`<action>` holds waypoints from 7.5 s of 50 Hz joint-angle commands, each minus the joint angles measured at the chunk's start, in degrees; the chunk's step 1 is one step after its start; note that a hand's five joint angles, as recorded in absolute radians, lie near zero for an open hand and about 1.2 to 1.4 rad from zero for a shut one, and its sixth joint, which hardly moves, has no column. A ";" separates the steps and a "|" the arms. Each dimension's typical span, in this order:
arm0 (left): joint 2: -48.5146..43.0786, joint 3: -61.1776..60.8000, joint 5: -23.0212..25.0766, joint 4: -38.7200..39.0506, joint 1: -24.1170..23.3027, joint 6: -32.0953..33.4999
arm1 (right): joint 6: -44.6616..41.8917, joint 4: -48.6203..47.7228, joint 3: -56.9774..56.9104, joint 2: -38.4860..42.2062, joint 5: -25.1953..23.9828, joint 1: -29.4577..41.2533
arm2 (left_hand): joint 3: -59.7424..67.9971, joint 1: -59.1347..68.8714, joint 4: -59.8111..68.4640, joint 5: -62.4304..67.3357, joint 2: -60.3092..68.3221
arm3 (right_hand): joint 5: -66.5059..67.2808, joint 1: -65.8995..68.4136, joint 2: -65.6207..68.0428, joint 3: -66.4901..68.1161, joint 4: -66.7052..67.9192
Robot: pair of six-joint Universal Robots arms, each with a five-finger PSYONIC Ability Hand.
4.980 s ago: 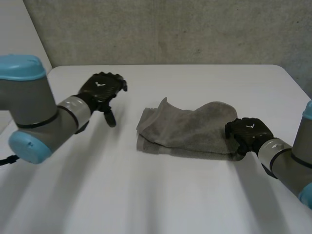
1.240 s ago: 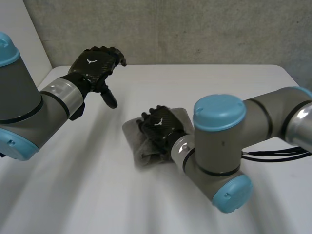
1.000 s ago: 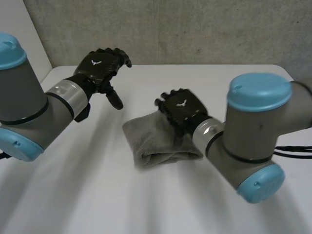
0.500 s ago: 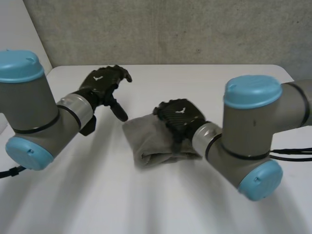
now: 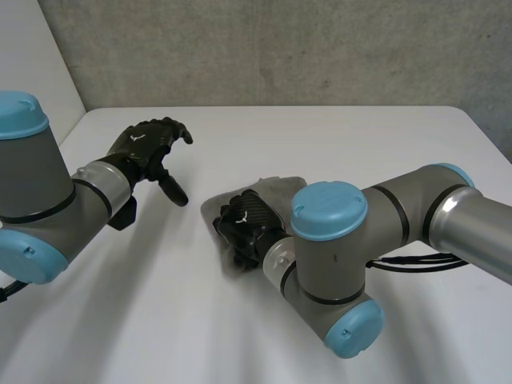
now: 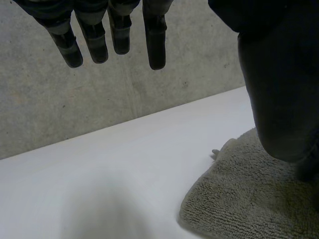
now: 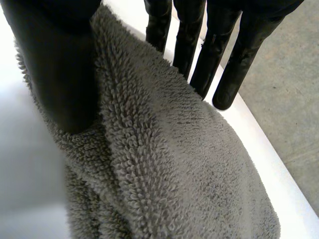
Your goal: Fold the towel.
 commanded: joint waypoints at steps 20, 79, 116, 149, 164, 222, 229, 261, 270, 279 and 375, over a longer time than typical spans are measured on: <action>-0.07 -0.23 0.12 0.09 -0.04 -0.09 | 3.73 -5.76 1.35 -6.71 14.23 -5.69 | 0.46 0.27 0.24 -0.17 0.31 | 44.21 44.46 44.43 44.46 44.57; -6.48 1.70 7.85 3.60 -12.17 9.22 | 7.17 -12.70 38.53 -26.41 3.00 -37.88 | 1.30 1.11 1.08 0.67 1.15 | -25.79 -25.54 -25.57 -25.54 -25.43; -27.31 24.11 9.34 0.53 -25.26 22.23 | 14.55 -8.48 42.05 -28.26 -8.08 -48.78 | 8.52 8.33 8.30 7.89 8.37 | -25.79 -25.54 -25.57 -25.54 -25.43; -31.89 28.95 8.64 -2.72 -26.14 22.58 | 14.47 -8.40 42.49 -28.34 -8.16 -48.69 | 46.20 46.01 45.98 45.57 46.05 | -25.79 -25.54 -25.57 -25.54 -25.43; -20.81 15.76 7.32 -3.69 -21.75 23.72 | 14.55 -8.31 43.37 -28.87 -8.25 -48.78 | 67.24 67.05 67.02 66.61 67.09 | -25.79 -25.54 -25.57 -25.54 -25.43; -2.97 -4.01 4.69 3.69 -15.68 22.84 | 9.46 -12.35 42.23 -23.60 -7.55 -47.11 | 11.73 11.54 11.51 11.10 11.58 | 39.05 39.30 39.27 39.30 39.41; -0.34 -4.72 4.69 3.69 -13.23 22.84 | 9.63 -10.51 36.35 -23.86 -7.28 -45.72 | 11.57 11.37 11.35 10.94 11.41 | 44.21 44.46 44.43 44.46 44.57; 3.90 -2.00 4.51 7.56 -8.47 10.36 | -0.56 -1.37 14.54 -11.11 -1.05 -5.54 | 5.51 5.32 5.29 4.88 5.35 | -25.79 -25.54 -25.57 -25.54 -25.43; 0.03 1.60 4.25 7.56 -9.26 10.01 | 0.05 -0.23 18.31 -18.23 1.85 -6.15 | 4.83 4.64 4.62 4.21 4.68 | -25.79 -25.54 -25.57 -25.54 -25.43; -2.17 5.04 4.25 7.56 -10.58 3.51 | 6.38 7.69 19.46 -23.16 1.50 -9.93 | 4.83 4.64 4.62 4.21 4.68 | -25.79 -25.54 -25.57 -25.54 -25.43; 13.03 9.79 -16.32 -15.03 -7.07 5.36 | 27.30 15.07 8.39 -36.69 2.82 -31.47 | -0.55 -0.74 -0.77 -1.18 -0.70 | -25.79 -25.54 -25.57 -25.54 -25.43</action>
